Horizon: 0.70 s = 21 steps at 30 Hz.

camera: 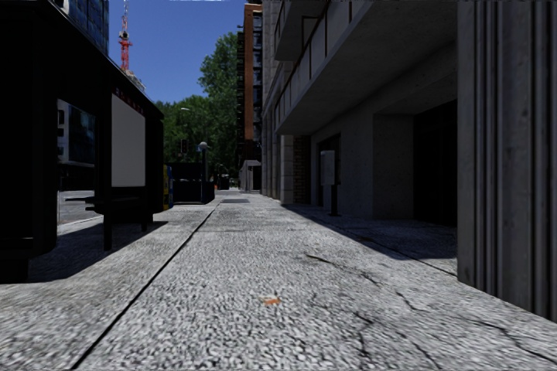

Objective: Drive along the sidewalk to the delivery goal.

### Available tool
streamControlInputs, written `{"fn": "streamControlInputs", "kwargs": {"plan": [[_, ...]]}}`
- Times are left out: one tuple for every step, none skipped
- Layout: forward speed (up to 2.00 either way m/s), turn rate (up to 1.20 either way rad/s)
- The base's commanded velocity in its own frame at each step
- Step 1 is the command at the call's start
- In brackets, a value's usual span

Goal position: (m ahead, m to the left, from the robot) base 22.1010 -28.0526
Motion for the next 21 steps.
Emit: {"fn": "streamControlInputs", "kwargs": {"plan": [[1.46,0.45],[1.46,0.45],[1.46,0.45],[1.46,0.45],[1.46,0.45],[1.51,0.45],[1.53,0.45],[1.53,0.45],[1.53,0.45],[1.53,0.45],[1.53,0.45],[1.66,0.38],[1.66,0.38],[2.00,0.00],[2.00,0.00],[2.00,0.00],[2.00,0.00],[2.00,0.00],[2.00,0.00],[2.00,0.00],[2.00,0.00]]}}
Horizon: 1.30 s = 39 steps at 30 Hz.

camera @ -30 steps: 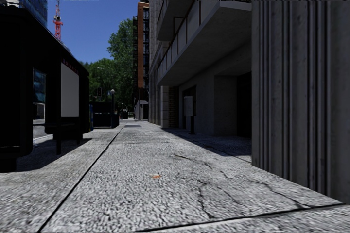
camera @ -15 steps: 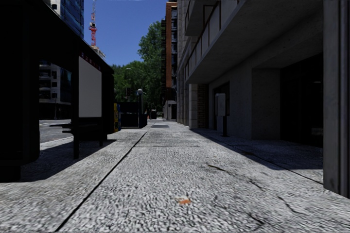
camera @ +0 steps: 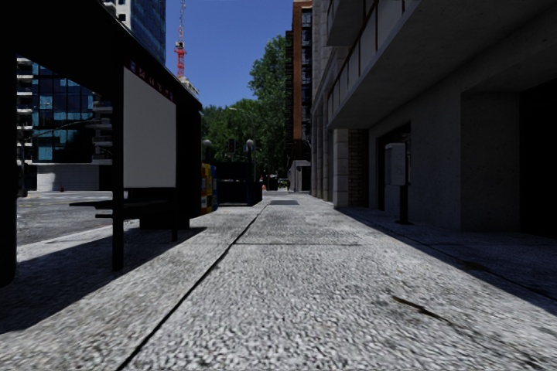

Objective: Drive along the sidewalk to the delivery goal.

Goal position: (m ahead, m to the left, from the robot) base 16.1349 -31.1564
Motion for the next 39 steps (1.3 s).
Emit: {"fn": "streamControlInputs", "kwargs": {"plan": [[2.00,0.00],[2.00,0.00],[2.00,0.00],[2.00,0.00],[2.00,0.00],[2.00,0.00],[2.00,0.00],[2.00,0.00],[2.00,0.00],[2.00,0.00],[2.00,0.00],[2.00,0.00],[2.00,0.00],[2.00,0.00],[2.00,0.00],[2.00,0.00],[2.00,0.00],[2.00,0.00],[2.00,0.00],[2.00,0.00],[2.00,0.00],[2.00,0.00],[2.00,0.00],[2.00,0.00],[2.00,0.00],[2.00,0.00],[2.00,0.00],[2.00,0.00],[2.00,0.00],[2.00,0.00],[2.00,0.00],[2.00,0.00],[2.00,0.00],[2.00,0.00],[2.00,0.00],[2.00,0.00],[2.00,0.00],[2.00,0.00],[2.00,0.00]]}}
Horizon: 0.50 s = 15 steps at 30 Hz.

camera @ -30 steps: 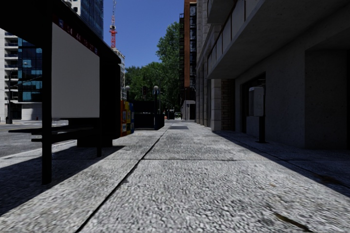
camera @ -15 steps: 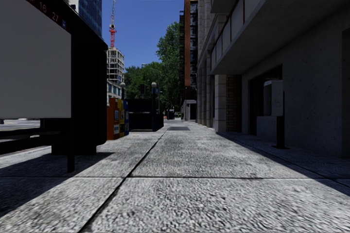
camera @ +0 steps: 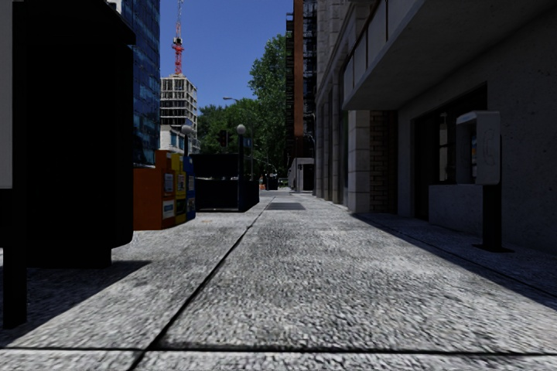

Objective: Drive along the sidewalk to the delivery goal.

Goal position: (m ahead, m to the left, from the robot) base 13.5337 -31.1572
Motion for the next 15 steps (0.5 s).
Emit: {"fn": "streamControlInputs", "kwargs": {"plan": [[2.00,0.00],[2.00,0.00],[2.00,0.00],[2.00,0.00],[2.00,0.00],[2.00,0.00],[2.00,0.00],[2.00,0.00],[2.00,0.00],[2.00,0.00],[2.00,0.00],[2.00,0.00],[2.00,0.00],[2.00,0.00],[2.00,0.00]]}}
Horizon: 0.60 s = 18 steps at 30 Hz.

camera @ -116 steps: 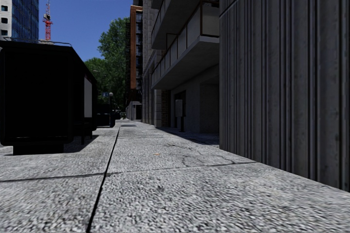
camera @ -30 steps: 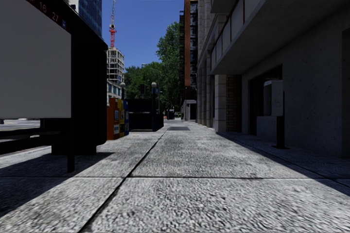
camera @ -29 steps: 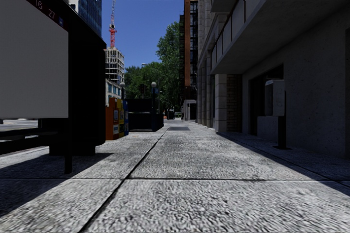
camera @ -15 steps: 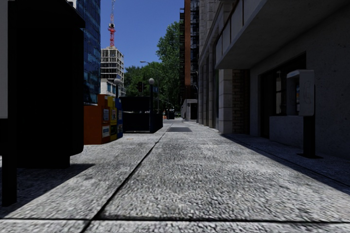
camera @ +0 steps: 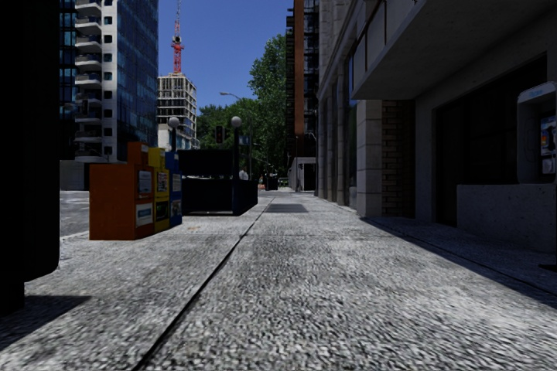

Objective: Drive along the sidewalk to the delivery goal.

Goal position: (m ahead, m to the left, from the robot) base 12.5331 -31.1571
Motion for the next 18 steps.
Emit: {"fn": "streamControlInputs", "kwargs": {"plan": [[2.00,0.00],[2.00,0.00],[2.00,0.00],[2.00,0.00],[2.00,0.00],[2.00,0.00],[2.00,0.00],[2.00,0.00],[2.00,0.00],[2.00,0.00],[2.00,0.00],[2.00,0.00],[2.00,0.00],[2.00,0.00],[2.00,0.00],[2.00,0.00],[2.00,0.00],[2.00,0.00]]}}
